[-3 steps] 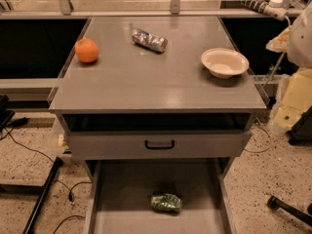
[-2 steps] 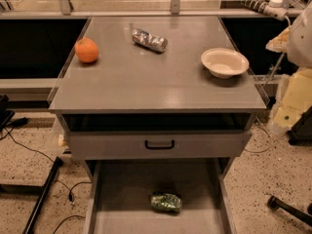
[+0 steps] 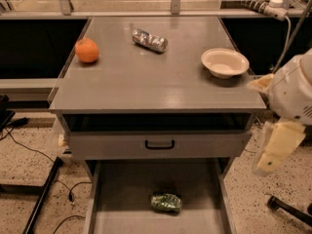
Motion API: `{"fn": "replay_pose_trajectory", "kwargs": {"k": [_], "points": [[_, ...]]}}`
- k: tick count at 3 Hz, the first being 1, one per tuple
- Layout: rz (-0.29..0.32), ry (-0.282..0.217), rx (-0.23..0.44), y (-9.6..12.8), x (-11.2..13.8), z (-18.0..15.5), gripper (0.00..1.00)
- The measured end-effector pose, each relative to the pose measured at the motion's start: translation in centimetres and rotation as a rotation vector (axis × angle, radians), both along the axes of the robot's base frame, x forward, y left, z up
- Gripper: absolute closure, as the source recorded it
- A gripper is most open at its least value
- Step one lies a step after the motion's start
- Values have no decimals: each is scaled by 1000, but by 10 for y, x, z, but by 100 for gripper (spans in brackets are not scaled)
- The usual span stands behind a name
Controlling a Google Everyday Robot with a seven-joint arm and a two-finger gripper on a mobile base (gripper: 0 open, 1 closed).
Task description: Pick green can from middle drawer and place on counter
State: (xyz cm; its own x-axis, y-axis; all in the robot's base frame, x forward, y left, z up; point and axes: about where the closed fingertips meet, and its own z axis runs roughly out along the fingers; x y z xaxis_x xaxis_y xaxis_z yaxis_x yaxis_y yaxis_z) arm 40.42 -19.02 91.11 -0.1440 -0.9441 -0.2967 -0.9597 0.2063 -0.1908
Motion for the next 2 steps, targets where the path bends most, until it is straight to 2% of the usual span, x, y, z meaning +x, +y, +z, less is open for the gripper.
{"fn": "replay_pose_trajectory", "kwargs": {"k": [1, 2], "points": [[68, -4, 106, 18, -26, -51, 0], [117, 0, 147, 32, -32, -122, 0]]}}
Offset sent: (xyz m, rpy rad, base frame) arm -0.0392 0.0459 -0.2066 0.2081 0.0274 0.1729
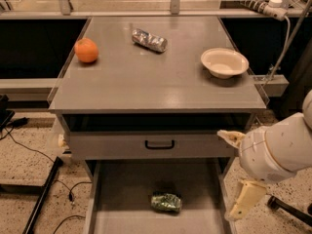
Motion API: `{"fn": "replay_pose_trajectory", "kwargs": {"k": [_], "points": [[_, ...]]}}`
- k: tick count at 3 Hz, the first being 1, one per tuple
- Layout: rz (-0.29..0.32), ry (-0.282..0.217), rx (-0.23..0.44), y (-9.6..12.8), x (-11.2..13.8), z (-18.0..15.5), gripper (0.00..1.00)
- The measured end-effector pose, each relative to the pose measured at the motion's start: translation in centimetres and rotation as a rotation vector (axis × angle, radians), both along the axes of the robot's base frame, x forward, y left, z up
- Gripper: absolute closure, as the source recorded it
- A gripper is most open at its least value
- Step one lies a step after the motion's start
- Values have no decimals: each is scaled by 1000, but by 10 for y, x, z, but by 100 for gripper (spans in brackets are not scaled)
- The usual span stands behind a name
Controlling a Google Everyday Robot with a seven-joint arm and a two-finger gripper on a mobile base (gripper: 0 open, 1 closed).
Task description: Pick green can from middle drawer and place on counter
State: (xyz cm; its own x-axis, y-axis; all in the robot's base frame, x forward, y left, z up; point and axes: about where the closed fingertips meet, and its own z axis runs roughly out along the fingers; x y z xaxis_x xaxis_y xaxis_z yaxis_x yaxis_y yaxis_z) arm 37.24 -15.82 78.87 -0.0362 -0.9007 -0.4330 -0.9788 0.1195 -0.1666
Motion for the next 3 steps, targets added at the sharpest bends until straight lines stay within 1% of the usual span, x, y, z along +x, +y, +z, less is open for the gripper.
{"fn": "replay_pose_trajectory", "kwargs": {"k": [1, 2, 3], "points": [[1, 1, 0, 0, 0, 1, 0], [23, 49, -17, 9, 2, -44, 0], [0, 73, -12, 4, 14, -109, 0]]}}
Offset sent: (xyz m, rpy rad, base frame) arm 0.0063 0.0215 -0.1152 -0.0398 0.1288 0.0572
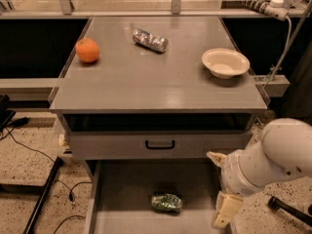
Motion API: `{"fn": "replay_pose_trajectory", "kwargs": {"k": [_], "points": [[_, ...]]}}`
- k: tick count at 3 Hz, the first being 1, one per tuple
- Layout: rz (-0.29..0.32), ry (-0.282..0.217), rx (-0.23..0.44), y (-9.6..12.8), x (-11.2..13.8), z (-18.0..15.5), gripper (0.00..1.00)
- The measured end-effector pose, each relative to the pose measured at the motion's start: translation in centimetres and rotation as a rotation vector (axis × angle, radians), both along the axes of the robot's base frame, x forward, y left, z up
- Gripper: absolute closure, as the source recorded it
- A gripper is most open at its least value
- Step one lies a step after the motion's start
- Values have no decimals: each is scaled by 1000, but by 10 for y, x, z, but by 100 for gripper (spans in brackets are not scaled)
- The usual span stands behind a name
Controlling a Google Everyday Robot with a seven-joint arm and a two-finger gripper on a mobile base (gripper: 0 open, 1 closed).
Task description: Pick green can from middle drawer and place on counter
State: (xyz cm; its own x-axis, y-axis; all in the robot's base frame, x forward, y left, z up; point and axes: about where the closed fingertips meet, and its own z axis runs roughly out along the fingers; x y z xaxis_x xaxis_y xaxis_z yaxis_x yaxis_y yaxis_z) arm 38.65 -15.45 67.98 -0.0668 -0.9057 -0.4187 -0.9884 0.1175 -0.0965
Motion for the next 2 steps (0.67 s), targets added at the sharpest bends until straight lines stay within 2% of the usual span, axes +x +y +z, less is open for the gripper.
{"fn": "replay_pose_trajectory", "kwargs": {"k": [1, 2], "points": [[-18, -57, 23, -5, 8, -51, 0], [-4, -169, 89, -10, 25, -86, 0]]}}
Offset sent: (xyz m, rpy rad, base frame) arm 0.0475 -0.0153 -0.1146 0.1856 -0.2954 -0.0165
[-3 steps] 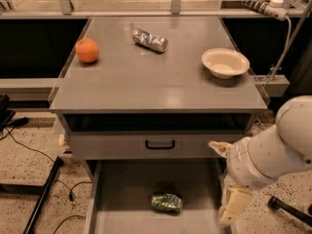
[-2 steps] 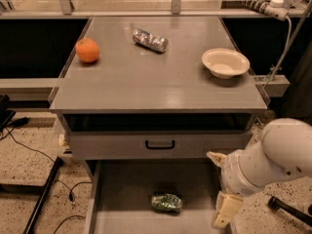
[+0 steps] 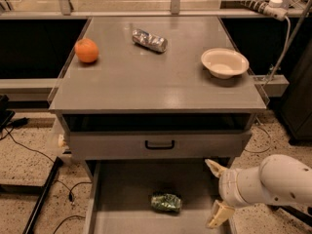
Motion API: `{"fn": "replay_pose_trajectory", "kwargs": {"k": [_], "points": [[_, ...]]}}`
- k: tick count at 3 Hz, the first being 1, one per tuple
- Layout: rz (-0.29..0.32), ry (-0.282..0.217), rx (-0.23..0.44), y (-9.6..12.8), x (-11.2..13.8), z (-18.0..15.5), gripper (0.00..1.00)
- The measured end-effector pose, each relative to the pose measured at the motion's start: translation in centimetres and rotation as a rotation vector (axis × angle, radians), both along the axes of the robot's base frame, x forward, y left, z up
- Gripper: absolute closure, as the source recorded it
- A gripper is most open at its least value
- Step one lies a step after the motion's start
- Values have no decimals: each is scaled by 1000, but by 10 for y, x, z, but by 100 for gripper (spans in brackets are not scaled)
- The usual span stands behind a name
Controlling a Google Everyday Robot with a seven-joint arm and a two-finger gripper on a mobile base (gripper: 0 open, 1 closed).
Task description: Pick green can from middle drawer and place on counter
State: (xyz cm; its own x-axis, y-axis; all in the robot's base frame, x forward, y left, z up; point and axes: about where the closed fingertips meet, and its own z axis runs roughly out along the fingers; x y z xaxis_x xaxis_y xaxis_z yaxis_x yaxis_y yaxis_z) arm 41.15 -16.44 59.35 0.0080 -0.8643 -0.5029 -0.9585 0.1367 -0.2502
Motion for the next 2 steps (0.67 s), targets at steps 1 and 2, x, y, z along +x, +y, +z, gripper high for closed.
{"fn": "replay_pose_trajectory", "kwargs": {"k": [1, 2], "points": [[-1, 0, 0, 0, 0, 0, 0], [52, -18, 39, 9, -1, -10, 0]]}}
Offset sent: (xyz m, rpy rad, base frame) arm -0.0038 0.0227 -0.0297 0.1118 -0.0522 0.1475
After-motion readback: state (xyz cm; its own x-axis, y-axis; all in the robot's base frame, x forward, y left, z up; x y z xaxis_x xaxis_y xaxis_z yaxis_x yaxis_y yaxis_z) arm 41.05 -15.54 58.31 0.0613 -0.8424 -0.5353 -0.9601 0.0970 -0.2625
